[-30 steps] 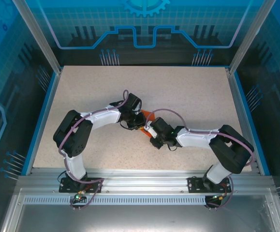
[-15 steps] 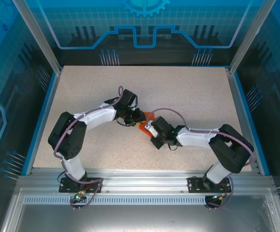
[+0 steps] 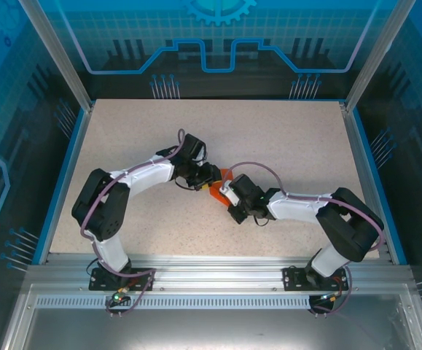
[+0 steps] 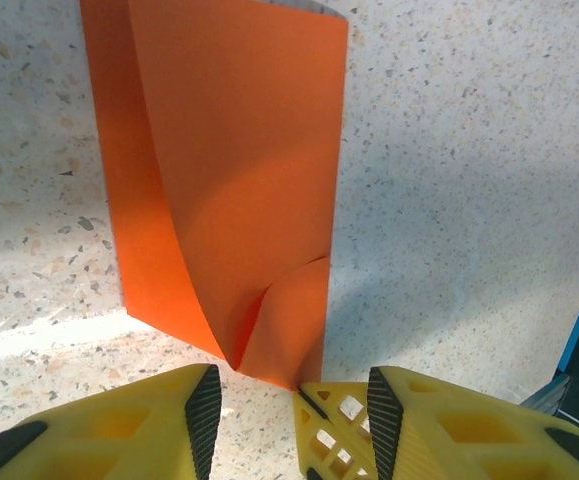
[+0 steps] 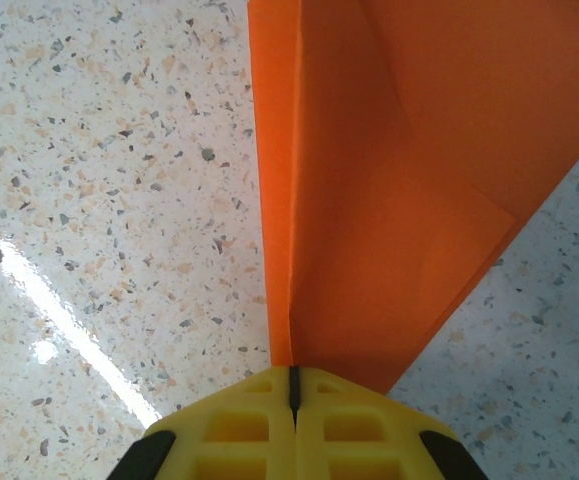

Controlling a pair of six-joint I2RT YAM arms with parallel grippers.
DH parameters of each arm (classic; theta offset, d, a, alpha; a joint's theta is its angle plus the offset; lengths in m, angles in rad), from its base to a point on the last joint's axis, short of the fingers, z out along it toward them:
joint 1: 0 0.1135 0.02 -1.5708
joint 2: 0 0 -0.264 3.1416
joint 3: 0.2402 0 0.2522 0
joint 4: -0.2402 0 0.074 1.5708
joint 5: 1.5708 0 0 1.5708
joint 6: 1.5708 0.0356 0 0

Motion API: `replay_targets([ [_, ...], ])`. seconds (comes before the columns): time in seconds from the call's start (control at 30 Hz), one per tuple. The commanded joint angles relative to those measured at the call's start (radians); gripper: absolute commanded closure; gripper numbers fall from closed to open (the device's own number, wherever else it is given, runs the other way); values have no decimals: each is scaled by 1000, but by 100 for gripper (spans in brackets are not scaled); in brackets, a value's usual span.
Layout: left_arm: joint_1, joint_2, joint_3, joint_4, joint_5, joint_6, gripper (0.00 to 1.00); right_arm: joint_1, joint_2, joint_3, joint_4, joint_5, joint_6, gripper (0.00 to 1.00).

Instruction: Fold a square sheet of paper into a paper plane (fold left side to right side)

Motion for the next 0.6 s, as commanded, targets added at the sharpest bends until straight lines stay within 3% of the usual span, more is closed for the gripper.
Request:
replay_targets([
  [0.0,-3,59,33,-12,38,13,53,-15,-24,-11,12,-14,15,97],
  [0.13,-4,101,62,-16,51,14,57,-18,-24,-11,14,-14,18,97],
  [0.23,-7,115,76,-15,56,11,68,-18,-28,-11,12,-15,18,96],
  [0.4,-14,118,89,-16,56,3,84,-16,-71,-10,17,-22,19,83],
  [0.57,-18,115,97,-22,57,2,88,-1,-73,4,33,1,6,71],
])
